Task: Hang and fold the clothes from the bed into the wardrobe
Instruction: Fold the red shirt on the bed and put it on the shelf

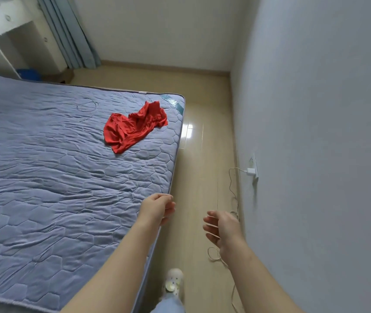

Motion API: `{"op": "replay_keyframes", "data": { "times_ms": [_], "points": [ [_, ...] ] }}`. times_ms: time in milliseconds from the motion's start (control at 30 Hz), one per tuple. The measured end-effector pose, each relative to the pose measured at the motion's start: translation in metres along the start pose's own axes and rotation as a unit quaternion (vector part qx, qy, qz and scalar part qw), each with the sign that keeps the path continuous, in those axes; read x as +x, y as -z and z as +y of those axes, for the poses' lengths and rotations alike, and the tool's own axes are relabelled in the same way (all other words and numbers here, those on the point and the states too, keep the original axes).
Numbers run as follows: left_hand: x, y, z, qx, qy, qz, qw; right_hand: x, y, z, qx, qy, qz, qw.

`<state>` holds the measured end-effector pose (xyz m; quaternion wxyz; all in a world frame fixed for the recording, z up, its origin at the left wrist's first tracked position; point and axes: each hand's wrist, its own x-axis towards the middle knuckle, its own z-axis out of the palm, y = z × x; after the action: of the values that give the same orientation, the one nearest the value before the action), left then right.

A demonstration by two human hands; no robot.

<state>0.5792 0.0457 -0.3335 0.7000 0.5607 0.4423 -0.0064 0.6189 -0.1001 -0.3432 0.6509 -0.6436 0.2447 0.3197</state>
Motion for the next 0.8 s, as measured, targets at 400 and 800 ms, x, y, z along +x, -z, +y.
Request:
{"op": "replay_keyframes", "data": {
  "times_ms": [400, 800],
  "points": [
    [0.236, -0.058, 0.167, -0.018, 0.008, 0.003, 1.000, 0.197, -0.118, -0.203, -0.053, 0.016, -0.009, 0.998],
    [0.426, -0.030, 0.292, -0.088, 0.030, 0.116, 0.989, 0.371, -0.280, -0.342, -0.150, 0.002, -0.113, 0.982]
  ]
}}
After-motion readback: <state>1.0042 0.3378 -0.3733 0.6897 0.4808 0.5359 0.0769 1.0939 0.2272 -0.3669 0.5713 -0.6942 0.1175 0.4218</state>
